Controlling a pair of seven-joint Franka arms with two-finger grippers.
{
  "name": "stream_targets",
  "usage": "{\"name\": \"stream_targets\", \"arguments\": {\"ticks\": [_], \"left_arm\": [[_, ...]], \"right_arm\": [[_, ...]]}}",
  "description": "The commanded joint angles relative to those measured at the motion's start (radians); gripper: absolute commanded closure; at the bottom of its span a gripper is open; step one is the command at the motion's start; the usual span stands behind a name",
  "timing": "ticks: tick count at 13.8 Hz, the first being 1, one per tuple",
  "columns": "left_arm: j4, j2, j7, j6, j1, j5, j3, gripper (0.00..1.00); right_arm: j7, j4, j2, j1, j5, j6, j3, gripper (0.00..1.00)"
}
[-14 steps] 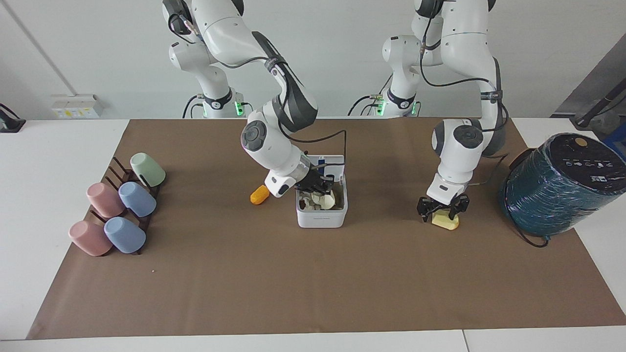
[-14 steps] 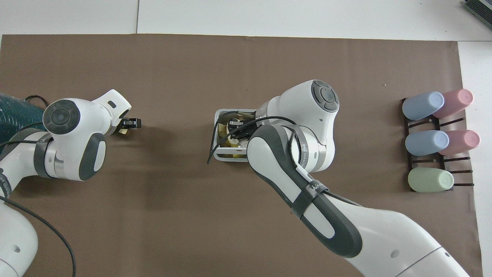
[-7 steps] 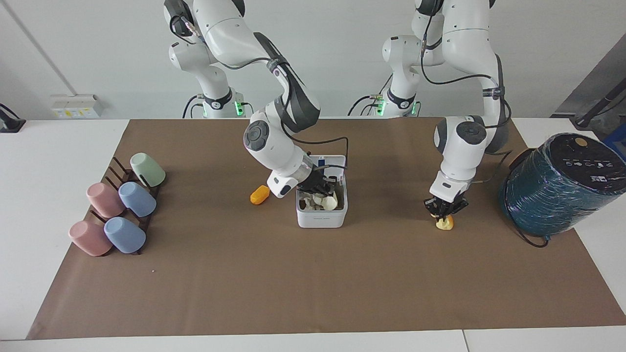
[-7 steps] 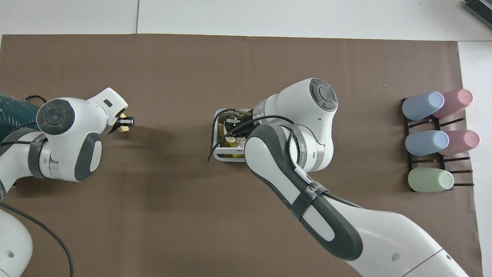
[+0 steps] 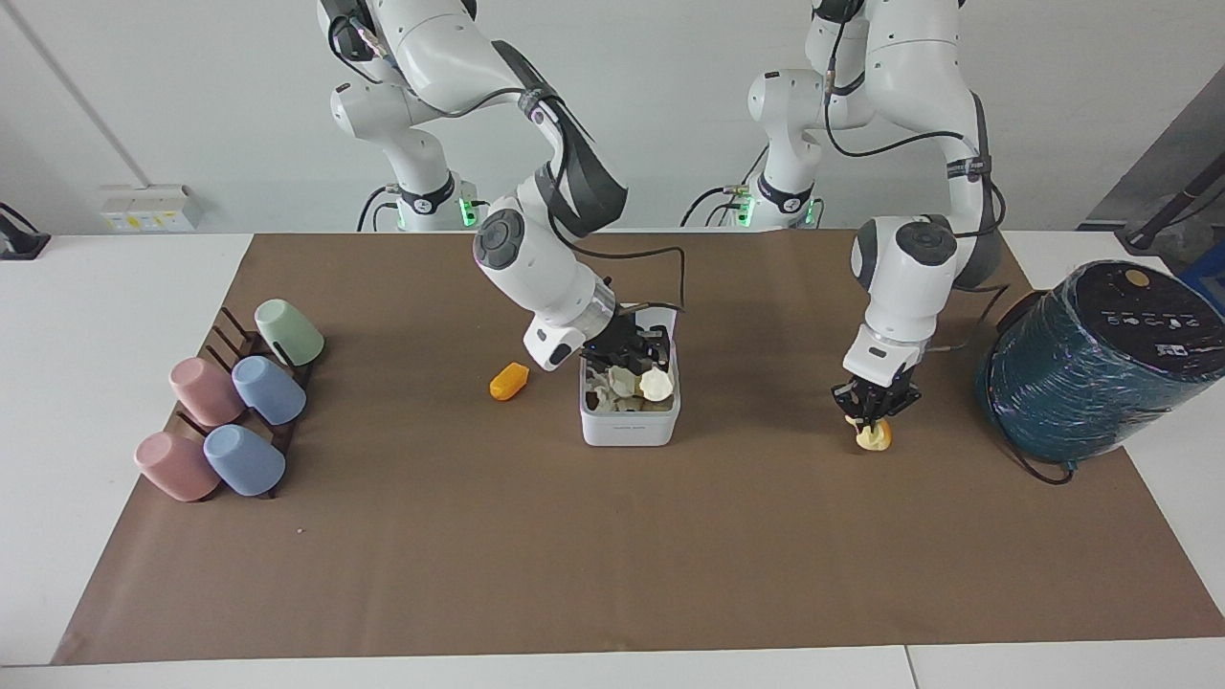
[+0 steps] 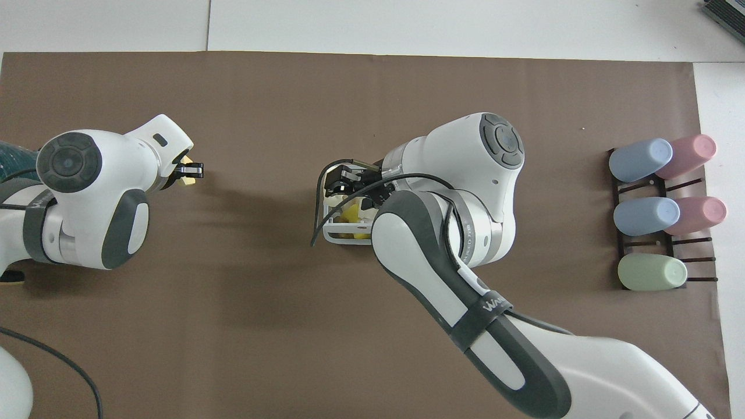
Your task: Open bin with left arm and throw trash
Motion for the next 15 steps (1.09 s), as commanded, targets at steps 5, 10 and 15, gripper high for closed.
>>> {"name": "stream_targets", "arguments": {"ticks": [5,10,15], "left_arm": [[0.085,-0.057,-0.109,-0.179,-0.143,0.018,0.007,1.00],[0.138,-0.057,-0.175,-0.224,-0.216,0.010,0.003,1.00],[0.175,-0.045,-0.275,-0.209,-0.269,-0.027,-0.029,1.00]], "right_arm": [[0.014,-0.030,-0.031,-0.003,-0.107,-0.083,0.001,0.00],[0.014,-0.015,-0.075,-0.004,-0.146,-0.126,-0.005,0.00],[-0.007,-0.016,-0.184,-0.097,-0.365,-0.182,-0.011,0.00]]}}
